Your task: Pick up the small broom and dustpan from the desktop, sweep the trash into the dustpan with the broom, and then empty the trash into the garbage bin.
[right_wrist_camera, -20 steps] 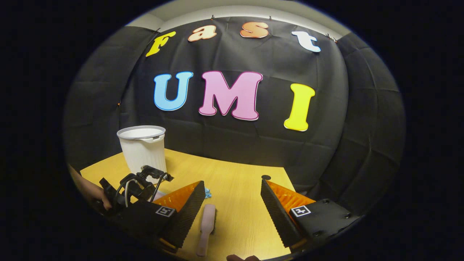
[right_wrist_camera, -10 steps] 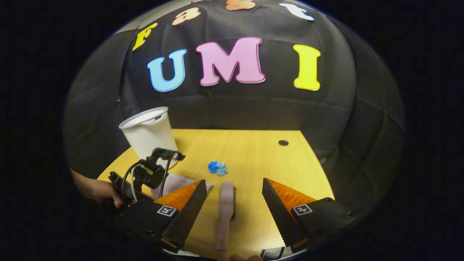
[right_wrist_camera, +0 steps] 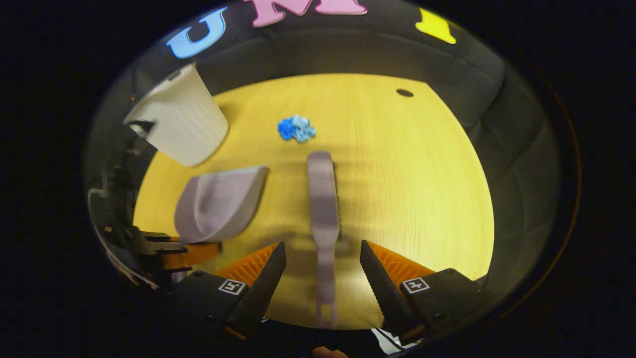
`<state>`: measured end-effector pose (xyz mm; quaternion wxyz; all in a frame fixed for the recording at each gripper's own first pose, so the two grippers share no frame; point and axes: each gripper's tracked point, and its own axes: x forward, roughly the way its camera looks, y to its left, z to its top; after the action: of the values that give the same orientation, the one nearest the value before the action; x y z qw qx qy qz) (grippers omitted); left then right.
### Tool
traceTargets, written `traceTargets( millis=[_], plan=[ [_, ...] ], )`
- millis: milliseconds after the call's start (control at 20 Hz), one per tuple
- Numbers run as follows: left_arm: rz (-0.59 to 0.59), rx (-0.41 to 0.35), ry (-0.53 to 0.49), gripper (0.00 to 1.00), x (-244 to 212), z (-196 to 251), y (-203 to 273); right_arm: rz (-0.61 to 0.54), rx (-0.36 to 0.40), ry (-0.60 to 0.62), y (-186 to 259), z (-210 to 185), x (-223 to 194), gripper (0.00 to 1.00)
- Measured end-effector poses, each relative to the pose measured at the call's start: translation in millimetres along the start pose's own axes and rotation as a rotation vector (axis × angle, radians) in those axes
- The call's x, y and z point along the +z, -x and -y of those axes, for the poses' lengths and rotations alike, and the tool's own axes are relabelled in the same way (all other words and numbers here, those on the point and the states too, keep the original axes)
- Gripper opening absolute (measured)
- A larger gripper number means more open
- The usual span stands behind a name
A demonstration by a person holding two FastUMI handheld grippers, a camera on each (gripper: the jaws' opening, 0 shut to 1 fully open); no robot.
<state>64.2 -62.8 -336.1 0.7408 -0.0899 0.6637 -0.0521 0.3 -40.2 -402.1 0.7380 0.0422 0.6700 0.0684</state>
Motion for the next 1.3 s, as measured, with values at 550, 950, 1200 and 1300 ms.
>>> traceTargets(
  millis=[550,950,1200,1300],
  plan=[
    [0.088,-0.083,-0.044,0.29,4.1,5.8,6.0,-0.218,-0.101,0.008,-49.6,10.7,-9.1,0.65],
    [0.053,-0.07,-0.054,0.3,8.0,6.1,2.7,-0.252,-0.051,0.083,-55.6,17.6,8.4,0.28],
    [0.045,-0.061,-0.093,0.3,10.4,8.5,6.0,-0.238,-0.017,0.079,-59.2,33.6,45.1,0.28],
    [0.03,-0.042,-0.094,0.29,12.2,7.4,2.4,-0.223,-0.018,0.053,-59.3,41.7,68.7,0.28]
  ],
)
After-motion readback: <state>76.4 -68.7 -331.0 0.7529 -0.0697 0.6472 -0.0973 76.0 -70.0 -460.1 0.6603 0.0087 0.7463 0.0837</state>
